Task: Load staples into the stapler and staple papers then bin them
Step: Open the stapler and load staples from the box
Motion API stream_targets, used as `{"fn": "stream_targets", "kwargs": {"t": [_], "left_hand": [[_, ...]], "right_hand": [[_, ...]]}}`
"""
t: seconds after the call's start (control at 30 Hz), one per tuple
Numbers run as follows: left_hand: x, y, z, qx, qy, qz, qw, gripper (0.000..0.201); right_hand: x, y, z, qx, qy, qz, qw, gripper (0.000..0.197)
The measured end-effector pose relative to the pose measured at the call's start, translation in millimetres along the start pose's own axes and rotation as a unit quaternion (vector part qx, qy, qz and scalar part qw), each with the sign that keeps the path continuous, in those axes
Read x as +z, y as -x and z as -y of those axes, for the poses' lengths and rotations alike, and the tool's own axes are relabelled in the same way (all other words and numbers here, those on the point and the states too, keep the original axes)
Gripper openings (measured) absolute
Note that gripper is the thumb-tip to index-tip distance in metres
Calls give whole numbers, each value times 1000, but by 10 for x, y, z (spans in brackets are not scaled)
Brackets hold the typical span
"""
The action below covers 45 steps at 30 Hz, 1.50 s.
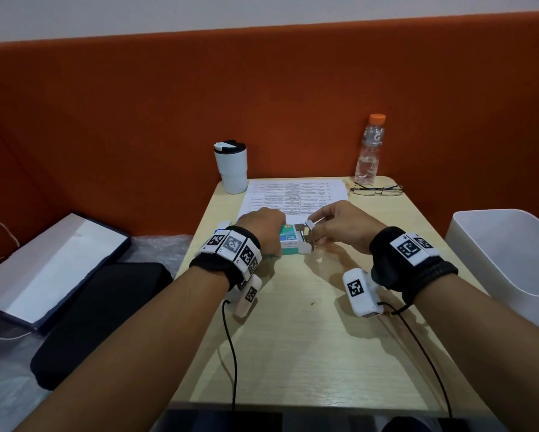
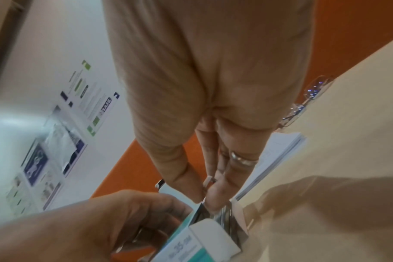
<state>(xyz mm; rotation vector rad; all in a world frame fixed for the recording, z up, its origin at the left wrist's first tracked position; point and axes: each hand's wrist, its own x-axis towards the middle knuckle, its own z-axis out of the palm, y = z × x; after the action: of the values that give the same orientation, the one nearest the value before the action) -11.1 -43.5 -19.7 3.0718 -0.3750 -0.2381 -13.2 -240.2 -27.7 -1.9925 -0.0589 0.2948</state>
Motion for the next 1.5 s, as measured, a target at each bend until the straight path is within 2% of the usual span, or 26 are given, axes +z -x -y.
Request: {"fn": "stream_targets", "kwargs": {"t": [0.27,0.43,0.57,0.73,0.9,1.1,1.2,1.43,1.5], "left_hand": [[3,69,128,-5,6,-13,1000,55],[-40,169,264,0,19,2,1000,49],[-151,277,413,-10,23,23,999,35],[-235,462,544,10,4,48,999,53],[-197,498,612,36,9,45,998,53],[-119,524,480,43,17,-3,999,44],[-70,535,384,71,17,-19,997,44],[47,587,17,120,36,-20,992,43],[53,581,-60,129,39,-21,991,37]], "right_hand": [[198,22,110,-38,86,-3,996,12],[295,125,176,-44,64,-3,997,15],[444,223,196,-28,47,16,998,20],[563,339,205,-3,22,39,999,20],[568,430,174,-4,23,52,998,18],[543,496,170,-4,77,16,997,23],[505,559,191,1,134,9,991,19],[454,685,175,12,194,14,981,26],[406,705,134,37,199,26,979,19]]}}
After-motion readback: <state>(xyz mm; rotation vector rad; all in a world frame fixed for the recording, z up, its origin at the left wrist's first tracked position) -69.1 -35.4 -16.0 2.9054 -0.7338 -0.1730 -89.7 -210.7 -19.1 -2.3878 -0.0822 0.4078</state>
